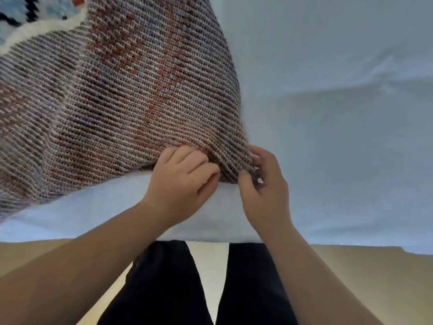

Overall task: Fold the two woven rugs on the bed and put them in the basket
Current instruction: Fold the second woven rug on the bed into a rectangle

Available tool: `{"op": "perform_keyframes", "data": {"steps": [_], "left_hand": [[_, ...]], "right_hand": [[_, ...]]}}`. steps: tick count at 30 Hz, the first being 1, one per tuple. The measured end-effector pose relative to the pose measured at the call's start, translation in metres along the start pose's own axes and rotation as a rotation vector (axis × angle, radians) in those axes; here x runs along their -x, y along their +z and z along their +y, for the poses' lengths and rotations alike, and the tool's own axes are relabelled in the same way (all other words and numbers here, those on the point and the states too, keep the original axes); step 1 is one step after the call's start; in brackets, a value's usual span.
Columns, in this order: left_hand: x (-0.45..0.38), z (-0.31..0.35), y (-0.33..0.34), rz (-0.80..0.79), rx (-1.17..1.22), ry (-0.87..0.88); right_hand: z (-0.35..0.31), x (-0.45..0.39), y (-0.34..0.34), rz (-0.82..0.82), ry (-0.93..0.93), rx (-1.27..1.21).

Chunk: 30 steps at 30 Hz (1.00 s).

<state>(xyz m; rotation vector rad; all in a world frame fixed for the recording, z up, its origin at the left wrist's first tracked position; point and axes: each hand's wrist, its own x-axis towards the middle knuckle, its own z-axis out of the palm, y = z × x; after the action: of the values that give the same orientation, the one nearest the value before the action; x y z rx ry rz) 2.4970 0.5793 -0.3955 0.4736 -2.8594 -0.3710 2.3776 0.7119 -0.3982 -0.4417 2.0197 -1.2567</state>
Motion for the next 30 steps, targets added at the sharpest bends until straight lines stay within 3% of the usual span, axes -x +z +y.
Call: {"op": "perform_keyframes", "data": {"steps": [5,11,15,21,25,28,30], "left_hand": [[0.002,0.026,0.011,-0.132,0.072,-0.214],[-0.003,0.036,0.028,-0.139,0.044,-0.175],[-0.002,0.044,0.027,-0.088,0.093,-0.231],[0.009,0.064,0.028,-0.192,0.226,-0.326],[-0.009,0.057,0.028,-0.149,0.256,-0.503],[0.006,0.051,0.028,-0.250,0.328,-0.694],[0.027,0.046,0.024,-0.291,0.326,-0.807]], "right_hand": [[-0.015,-0.022,-0.034,-0.190,0.099,0.072],[-0.017,-0.035,-0.061,-0.207,0.133,0.164],[0.002,-0.027,-0.057,-0.279,0.277,0.164],[-0.011,-0.038,-0.080,0.024,0.001,0.365],[-0.003,-0.045,-0.087,0.029,-0.016,0.482],[0.008,-0.043,-0.072,-0.034,-0.008,0.564],[0.014,-0.035,-0.055,0.009,-0.098,0.683]]}}
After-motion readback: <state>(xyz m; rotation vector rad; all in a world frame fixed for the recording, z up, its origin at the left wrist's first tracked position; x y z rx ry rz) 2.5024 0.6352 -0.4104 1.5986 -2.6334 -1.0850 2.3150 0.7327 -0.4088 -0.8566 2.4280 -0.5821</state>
